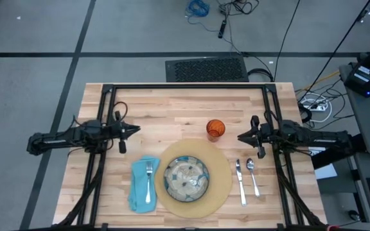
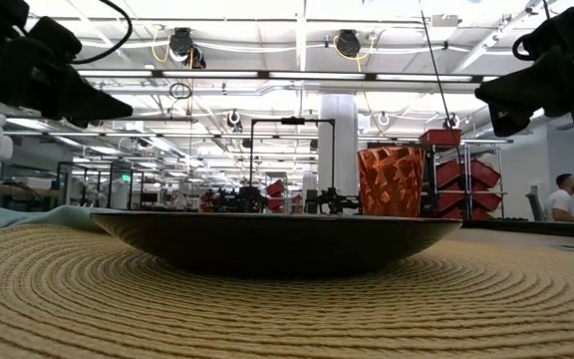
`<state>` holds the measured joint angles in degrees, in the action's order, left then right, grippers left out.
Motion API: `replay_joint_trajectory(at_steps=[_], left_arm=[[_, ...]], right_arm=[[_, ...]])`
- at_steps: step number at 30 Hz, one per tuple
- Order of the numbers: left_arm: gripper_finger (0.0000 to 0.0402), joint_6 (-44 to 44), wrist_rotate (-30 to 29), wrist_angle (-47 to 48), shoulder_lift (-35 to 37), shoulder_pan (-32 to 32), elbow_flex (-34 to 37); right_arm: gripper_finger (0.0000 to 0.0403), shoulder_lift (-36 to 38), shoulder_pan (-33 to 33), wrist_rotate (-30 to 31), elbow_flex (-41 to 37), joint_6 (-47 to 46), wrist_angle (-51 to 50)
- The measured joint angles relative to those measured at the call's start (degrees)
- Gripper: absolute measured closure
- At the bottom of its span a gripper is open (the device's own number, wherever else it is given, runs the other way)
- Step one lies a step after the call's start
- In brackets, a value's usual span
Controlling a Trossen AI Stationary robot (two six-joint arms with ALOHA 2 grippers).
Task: Set table place
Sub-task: Return to Home Position
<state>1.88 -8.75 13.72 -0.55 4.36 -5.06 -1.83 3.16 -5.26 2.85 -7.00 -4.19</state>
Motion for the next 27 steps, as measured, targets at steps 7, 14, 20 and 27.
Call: replay_joint_trajectory(at_steps=[7, 14, 20, 27], left_arm=[[0.0377, -3.36, 0.02, 0.03, -0.07, 0.00, 0.00], [0.0377, -4.55, 0.02, 0.04, -0.09, 0.02, 0.00], [0.0377, -4.53, 0.02, 0.06, -0.09, 0.02, 0.00], [0.0377, -4.53, 0.01, 0.06, -0.09, 0.02, 0.00]], right_arm=[[0.0365, -2.16, 0.00, 0.44, 0.00, 0.37, 0.00], [0.0365, -4.05, -2.24, -0.85, 0.02, 0.37, 0.02], [0.0365, -4.13, -2.89, -0.57, 0.02, -1.62, 0.06], [0.0364, -4.15, -2.89, -0.53, 0.02, -1.34, 0.04]])
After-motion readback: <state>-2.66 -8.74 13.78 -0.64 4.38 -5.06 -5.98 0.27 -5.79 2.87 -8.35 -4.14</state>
